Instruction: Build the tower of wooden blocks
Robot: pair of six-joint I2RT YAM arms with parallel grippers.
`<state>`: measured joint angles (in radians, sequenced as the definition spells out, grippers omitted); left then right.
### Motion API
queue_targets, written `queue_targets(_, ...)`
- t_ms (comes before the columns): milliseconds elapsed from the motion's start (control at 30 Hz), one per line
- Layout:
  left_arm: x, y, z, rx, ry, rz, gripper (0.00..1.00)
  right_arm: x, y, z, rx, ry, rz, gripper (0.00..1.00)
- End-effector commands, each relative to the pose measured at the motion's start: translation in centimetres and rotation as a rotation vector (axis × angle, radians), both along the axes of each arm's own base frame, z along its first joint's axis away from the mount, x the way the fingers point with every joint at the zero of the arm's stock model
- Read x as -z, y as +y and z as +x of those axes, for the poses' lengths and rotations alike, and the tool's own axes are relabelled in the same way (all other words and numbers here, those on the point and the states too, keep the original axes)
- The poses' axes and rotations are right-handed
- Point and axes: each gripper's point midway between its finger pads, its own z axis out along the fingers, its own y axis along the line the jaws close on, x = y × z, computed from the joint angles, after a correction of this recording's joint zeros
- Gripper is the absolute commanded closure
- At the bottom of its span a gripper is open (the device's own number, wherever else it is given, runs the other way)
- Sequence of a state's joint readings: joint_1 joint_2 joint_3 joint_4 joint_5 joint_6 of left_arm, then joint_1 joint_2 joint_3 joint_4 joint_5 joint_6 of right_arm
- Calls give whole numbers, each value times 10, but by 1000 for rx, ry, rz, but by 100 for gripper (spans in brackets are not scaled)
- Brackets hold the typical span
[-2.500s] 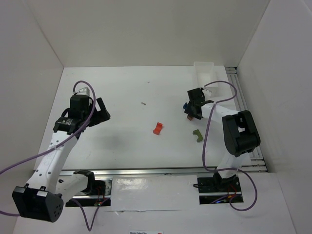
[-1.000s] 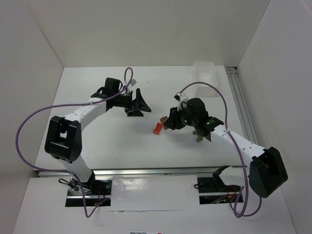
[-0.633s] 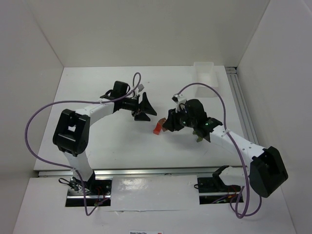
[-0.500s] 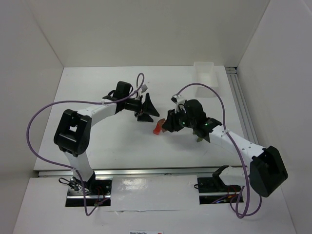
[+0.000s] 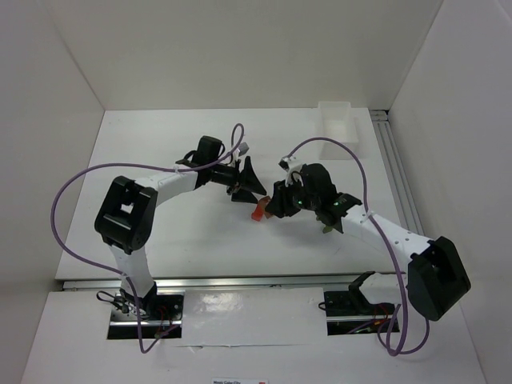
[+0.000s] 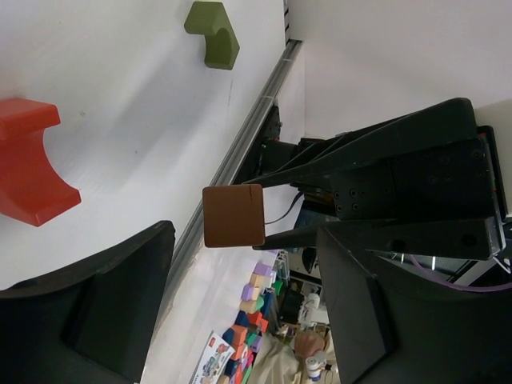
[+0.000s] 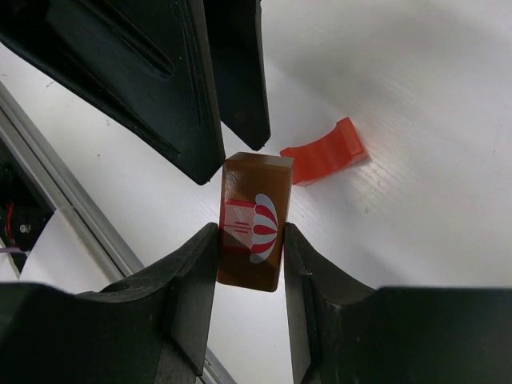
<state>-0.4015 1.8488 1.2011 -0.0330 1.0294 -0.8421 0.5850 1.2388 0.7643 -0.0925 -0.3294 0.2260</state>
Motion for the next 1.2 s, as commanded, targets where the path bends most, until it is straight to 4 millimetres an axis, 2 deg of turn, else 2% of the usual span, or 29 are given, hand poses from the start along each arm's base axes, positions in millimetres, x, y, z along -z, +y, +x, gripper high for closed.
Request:
queue_targets(0, -4, -6, -3, 41, -18, -39, 16, -13, 9, 4, -26, -42, 24, 64)
queue_targets(267, -2, -10, -6, 64, -13, -56, 25, -14, 13, 2, -43, -39, 28, 64)
queue_targets(400, 6, -13, -8, 73, 5, -48, 25, -11, 13, 3, -43, -32, 23, 64)
queue_targets(600, 5, -14, -9, 76, 4, -59, 42, -12, 15, 5, -43, -32, 23, 64)
queue_targets(667, 7, -13, -10, 79, 6, -55, 51, -11, 16, 4, -38, -28, 23, 64)
queue_targets(767, 7, -11, -12, 76, 6, -41, 56, -14, 15, 4, -30, -38, 24, 64)
queue_targets(800, 5, -12, -11, 76, 6, -41, 63, -14, 15, 4, -30, -38, 24, 64)
queue_targets(933, 4, -9, -2, 42, -49, 32, 74, -12, 13, 4, -23, -32, 14, 64)
queue_targets(1000, 7, -7, 1, 37, -76, 64, 83, -10, 13, 3, -23, -25, 9, 48)
queue_targets(1033, 6, -1, 9, 11, -104, 105, 91, -15, 12, 6, -14, -31, 7, 39)
queue_targets(1100, 10, 7, 18, -21, -124, 165, 97, -18, 11, 8, -4, -32, 0, 20)
queue_targets(1167, 9, 21, 34, -84, -157, 267, 100, -17, 7, 9, 17, -25, -22, 14)
